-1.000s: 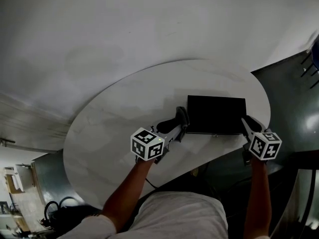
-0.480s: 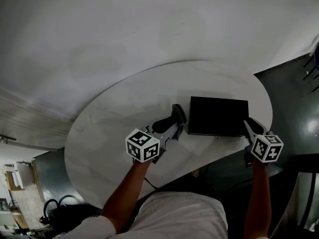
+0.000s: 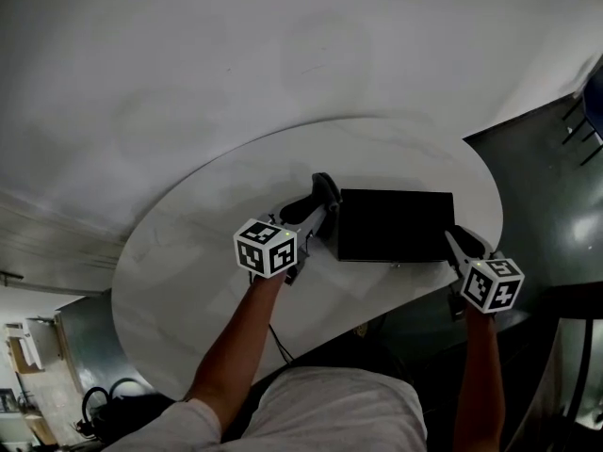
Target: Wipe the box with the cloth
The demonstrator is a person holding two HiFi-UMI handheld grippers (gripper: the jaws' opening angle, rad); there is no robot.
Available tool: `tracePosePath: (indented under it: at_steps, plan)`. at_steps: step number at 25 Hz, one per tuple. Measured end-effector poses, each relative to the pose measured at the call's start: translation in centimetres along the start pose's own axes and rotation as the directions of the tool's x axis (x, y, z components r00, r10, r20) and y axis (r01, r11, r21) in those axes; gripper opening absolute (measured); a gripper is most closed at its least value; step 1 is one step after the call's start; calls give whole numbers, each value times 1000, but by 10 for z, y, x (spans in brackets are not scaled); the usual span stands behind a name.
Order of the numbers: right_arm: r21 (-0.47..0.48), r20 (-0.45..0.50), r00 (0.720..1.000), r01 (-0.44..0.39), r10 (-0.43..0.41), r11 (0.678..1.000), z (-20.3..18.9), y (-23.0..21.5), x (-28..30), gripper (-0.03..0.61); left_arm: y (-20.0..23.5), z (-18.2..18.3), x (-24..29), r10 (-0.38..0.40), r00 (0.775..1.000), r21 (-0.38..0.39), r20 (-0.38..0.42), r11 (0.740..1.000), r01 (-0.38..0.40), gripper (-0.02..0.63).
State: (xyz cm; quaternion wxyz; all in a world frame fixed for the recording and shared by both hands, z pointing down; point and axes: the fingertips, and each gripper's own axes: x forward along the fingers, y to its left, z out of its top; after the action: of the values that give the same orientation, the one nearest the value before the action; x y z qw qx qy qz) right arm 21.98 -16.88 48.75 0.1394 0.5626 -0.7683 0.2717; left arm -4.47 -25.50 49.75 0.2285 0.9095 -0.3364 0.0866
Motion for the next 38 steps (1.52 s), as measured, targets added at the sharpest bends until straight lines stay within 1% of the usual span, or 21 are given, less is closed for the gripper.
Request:
tracePosePath:
  at_steps: [3, 7, 10, 13, 19, 29, 33, 35, 38]
  plan:
    - [5, 5, 1000, -3, 3, 1000, 0, 0, -1, 106, 5, 2, 9, 4, 1000, -7, -1, 1000, -4, 107]
    - [9, 7, 1000, -8, 8, 1000, 1, 1, -1, 106, 4, 2, 18, -11, 1000, -19, -11, 1000, 11, 107]
    - [10, 10, 1000, -8, 8, 1000, 0, 0, -3, 106, 2, 0, 17, -23, 1000, -38, -16, 999, 22, 107]
    - [14, 15, 1000, -7, 6, 1000, 0, 0, -3, 106, -2, -4, 13, -36, 999, -38, -34, 999, 35, 107]
    - [11, 15, 1000, 2, -3, 1000, 0, -1, -1, 106, -18, -20, -2, -66, 995, -23, -77, 998, 64, 107]
    - [-4, 11, 1000, 7, -7, 1000, 0, -2, -3, 106, -62, -53, -44, -100, 988, -18, -114, 995, 99, 107]
    - [-8, 10, 1000, 7, -7, 1000, 1, -2, -1, 106, -71, -62, -55, -111, 986, -17, -125, 994, 110, 107]
    - [-23, 6, 1000, 5, -5, 1000, 1, -2, 0, 106, -75, -64, -60, -119, 984, -11, -129, 993, 119, 107]
    - [-82, 2, 1000, 21, -21, 996, 2, 0, -3, 106, -84, -60, -69, -130, 984, 9, -119, 991, 132, 107]
